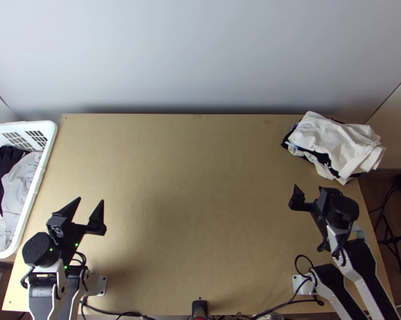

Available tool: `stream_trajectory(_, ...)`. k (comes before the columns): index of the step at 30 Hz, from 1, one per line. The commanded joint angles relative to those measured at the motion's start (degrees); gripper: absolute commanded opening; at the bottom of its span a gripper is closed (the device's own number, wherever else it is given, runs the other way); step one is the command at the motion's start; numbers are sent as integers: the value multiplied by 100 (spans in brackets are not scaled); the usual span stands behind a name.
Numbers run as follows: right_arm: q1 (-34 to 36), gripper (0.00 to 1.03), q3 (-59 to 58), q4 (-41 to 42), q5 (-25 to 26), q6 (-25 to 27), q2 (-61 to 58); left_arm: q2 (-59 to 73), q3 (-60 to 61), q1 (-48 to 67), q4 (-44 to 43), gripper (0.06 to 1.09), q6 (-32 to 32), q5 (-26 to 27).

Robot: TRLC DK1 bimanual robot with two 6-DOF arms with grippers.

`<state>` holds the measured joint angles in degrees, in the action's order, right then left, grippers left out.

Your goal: Fold the t-shirt

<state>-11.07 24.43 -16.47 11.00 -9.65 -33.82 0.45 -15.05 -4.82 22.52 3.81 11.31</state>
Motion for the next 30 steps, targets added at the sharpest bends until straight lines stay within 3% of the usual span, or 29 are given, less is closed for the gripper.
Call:
stream_trajectory(1,-9,99,-711,548,631,596,921,-62,116,-116,50,104,-91,-24)
stream_trajectory(3,-88,99,-887,601,657,816,1739,-62,134,-195,367,104,-926,-15)
stream_trajectory(8,-141,99,-1115,496,657,983,3330,-62,99,-388,578,104,-953,-6)
stream_trajectory(10,-203,99,-1414,592,684,1088,3409,-62,99,-397,587,104,-865,-6)
stream_trajectory(14,290,99,-1880,680,684,526,3356,-62,90,-494,648,104,-891,-15)
stream_trajectory(18,35,99,-1880,478,692,-380,3400,-62,90,-740,657,104,-856,-6)
stream_trajectory(22,17,99,-1889,381,701,-283,3400,-62,90,-529,543,104,-74,-6)
stream_trajectory(25,35,99,-1906,170,701,-582,3400,-62,90,-529,525,104,-21,-6)
stream_trajectory(30,17,99,-1906,162,701,-599,3400,-62,90,-546,569,104,-21,-6)
